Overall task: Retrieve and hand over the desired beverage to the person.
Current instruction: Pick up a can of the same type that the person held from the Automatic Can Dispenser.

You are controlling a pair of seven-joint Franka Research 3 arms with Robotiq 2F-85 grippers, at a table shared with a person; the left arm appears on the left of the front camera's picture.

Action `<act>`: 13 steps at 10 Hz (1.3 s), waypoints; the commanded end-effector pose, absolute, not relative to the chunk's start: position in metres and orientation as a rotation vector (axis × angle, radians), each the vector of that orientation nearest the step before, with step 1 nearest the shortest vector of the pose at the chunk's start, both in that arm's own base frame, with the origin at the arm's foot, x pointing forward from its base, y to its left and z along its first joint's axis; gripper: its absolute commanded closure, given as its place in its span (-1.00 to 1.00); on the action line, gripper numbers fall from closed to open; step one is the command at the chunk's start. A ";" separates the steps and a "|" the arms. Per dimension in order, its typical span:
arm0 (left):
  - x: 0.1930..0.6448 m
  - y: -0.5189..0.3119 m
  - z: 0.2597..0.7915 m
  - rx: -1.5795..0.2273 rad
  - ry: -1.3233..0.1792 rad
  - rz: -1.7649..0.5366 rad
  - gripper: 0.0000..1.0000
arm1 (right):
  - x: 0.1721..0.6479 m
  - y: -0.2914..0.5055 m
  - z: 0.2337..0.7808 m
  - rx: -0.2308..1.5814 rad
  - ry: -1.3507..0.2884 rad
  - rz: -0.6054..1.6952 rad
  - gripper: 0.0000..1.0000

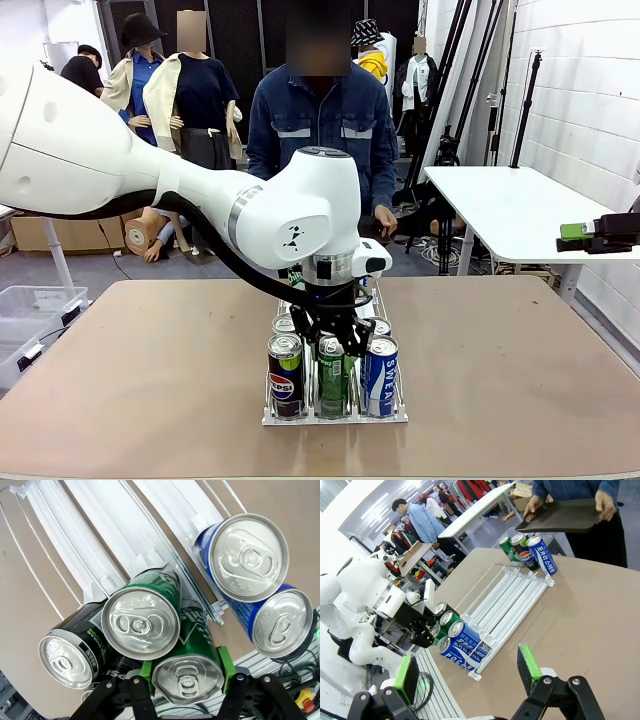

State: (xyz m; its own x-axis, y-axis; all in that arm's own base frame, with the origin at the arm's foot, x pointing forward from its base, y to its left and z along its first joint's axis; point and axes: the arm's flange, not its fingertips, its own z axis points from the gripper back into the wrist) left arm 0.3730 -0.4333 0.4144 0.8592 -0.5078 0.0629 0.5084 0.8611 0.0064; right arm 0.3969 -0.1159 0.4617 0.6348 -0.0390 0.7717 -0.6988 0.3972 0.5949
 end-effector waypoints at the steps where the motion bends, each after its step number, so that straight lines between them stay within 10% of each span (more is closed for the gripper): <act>1: 0.379 -0.443 0.451 -0.002 -0.094 -0.523 0.68 | 0.396 -0.116 0.462 1.102 -0.792 0.482 -1.00; 13: 0.417 -0.399 0.617 0.056 -0.179 -0.477 0.68 | 0.396 -0.116 0.462 1.102 -0.792 0.482 -1.00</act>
State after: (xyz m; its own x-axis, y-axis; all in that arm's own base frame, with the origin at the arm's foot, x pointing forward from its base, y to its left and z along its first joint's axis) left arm 0.4129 -0.4180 0.6038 0.8771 -0.4563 0.1502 0.4523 0.8897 0.0618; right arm 0.3969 -0.1161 0.4617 0.6348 -0.0392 0.7716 -0.6985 0.3977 0.5949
